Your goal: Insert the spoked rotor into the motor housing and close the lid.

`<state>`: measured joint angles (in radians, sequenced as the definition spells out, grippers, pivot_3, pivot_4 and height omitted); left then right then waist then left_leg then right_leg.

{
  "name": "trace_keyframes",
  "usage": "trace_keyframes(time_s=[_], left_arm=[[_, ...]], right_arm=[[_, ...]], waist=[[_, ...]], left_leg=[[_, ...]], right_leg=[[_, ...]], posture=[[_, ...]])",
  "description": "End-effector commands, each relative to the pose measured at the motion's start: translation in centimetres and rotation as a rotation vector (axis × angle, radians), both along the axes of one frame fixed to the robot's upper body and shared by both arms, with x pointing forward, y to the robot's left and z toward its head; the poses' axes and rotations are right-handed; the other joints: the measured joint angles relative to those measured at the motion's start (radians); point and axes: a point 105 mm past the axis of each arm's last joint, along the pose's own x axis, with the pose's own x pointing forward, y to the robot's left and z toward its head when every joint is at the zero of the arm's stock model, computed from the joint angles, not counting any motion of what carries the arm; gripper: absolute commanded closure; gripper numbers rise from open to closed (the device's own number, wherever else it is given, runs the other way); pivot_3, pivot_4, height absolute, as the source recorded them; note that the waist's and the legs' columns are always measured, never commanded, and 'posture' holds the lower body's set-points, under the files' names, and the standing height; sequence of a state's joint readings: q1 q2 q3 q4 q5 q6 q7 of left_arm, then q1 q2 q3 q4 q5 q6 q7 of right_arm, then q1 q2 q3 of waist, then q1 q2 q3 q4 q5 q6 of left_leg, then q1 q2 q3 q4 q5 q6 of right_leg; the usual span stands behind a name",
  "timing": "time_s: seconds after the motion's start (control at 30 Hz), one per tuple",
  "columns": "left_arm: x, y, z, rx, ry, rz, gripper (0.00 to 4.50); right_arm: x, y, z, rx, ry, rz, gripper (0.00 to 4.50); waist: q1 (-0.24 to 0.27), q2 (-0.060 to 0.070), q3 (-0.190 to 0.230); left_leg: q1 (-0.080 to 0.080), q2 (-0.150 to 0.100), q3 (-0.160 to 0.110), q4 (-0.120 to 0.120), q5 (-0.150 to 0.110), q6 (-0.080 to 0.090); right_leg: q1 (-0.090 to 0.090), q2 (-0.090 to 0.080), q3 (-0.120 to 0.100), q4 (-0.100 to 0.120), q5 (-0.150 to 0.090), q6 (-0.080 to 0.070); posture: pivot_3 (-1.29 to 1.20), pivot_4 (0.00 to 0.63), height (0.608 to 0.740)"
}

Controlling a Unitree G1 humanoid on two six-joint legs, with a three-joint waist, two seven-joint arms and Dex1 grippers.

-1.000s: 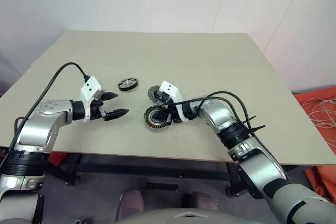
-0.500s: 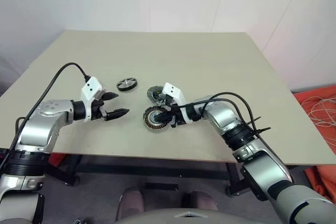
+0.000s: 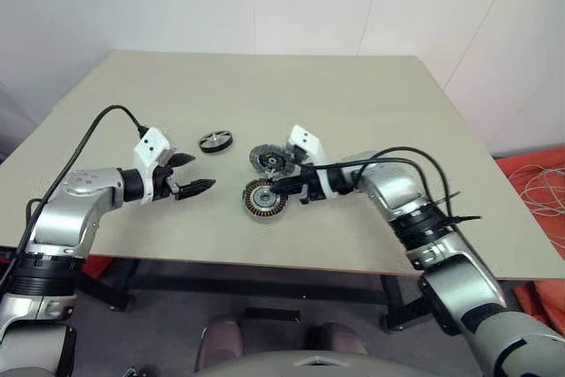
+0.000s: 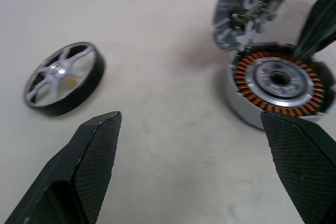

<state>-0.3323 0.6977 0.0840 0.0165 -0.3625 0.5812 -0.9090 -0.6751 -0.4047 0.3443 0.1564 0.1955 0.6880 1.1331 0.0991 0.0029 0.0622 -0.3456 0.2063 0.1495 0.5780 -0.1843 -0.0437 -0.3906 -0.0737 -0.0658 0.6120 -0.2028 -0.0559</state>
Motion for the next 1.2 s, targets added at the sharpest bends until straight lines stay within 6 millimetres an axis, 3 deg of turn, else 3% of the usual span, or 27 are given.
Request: trace_keyframes(time_s=[0.03, 0.13, 0.23, 0.43, 0.63, 0.97, 1.2], left_arm=[[1.1, 0.8, 1.4, -0.098, -0.016, 0.112, 0.00], [1.4, 1.3, 0.2, -0.033, 0.000, 0.164, 0.00], [2.0, 1.6, -0.2, -0.069, 0.015, 0.219, 0.00], [3.2, 1.5, -0.1, -0.247, 0.024, 0.309, 0.00], [5.0, 0.3, -1.4, -0.578, 0.151, 0.541, 0.00], [6.3, -2.1, -2.0, -1.063, 0.389, 0.707, 0.00], [6.8, -3.0, -1.7, -1.245, 0.457, 0.701, 0.00]], right_arm=[[-1.7, -1.1, 2.7, 0.040, -0.031, 0.055, 4.49], [-2.9, -2.4, 3.8, 0.041, -0.032, 0.066, 4.49], [-3.6, -3.6, 4.8, 0.041, -0.042, 0.061, 3.93], [-3.6, -5.3, 6.2, 0.055, -0.052, 0.008, 1.96], [-2.7, -7.1, 5.8, -0.028, -0.134, -0.048, 0.01], [-3.0, -7.8, 6.0, -0.038, -0.146, -0.040, 0.01], [-3.7, -8.0, 6.0, -0.035, -0.131, -0.012, 0.01]], waist=[[0.000, 0.000, 0.000], [-0.002, 0.000, 0.000], [-0.002, 0.000, 0.000], [0.002, 0.000, 0.000], [0.010, -0.001, 0.000], [0.023, -0.002, 0.000], [0.034, -0.002, 0.000]], left_leg=[[0.000, 0.000, 0.000, 0.000, 0.000, 0.000], [-0.002, 0.000, 0.000, 0.000, 0.000, 0.000], [-0.001, 0.000, 0.000, 0.000, -0.001, 0.001], [0.000, 0.000, 0.000, 0.002, 0.000, 0.001], [-0.002, 0.000, 0.000, 0.003, 0.000, 0.001], [-0.005, -0.001, 0.000, 0.004, -0.002, 0.003], [-0.005, -0.001, 0.000, 0.004, -0.002, 0.005]], right_leg=[[0.000, 0.000, 0.000, 0.000, 0.000, 0.000], [-0.001, 0.000, 0.000, -0.002, 0.000, 0.000], [-0.001, 0.000, 0.000, -0.002, -0.001, 0.002], [0.000, 0.000, 0.000, -0.002, -0.004, 0.007], [0.001, 0.000, 0.000, -0.002, -0.003, 0.006], [0.000, 0.000, -0.003, -0.005, 0.000, 0.001], [0.000, 0.000, -0.003, -0.006, -0.004, 0.007]], posture=[[0.00, 0.000, 0.740], [0.00, 0.000, 0.740], [0.00, 0.000, 0.740], [0.00, 0.000, 0.740], [0.00, 0.000, 0.740], [0.00, 0.000, 0.740], [0.00, 0.000, 0.740]])
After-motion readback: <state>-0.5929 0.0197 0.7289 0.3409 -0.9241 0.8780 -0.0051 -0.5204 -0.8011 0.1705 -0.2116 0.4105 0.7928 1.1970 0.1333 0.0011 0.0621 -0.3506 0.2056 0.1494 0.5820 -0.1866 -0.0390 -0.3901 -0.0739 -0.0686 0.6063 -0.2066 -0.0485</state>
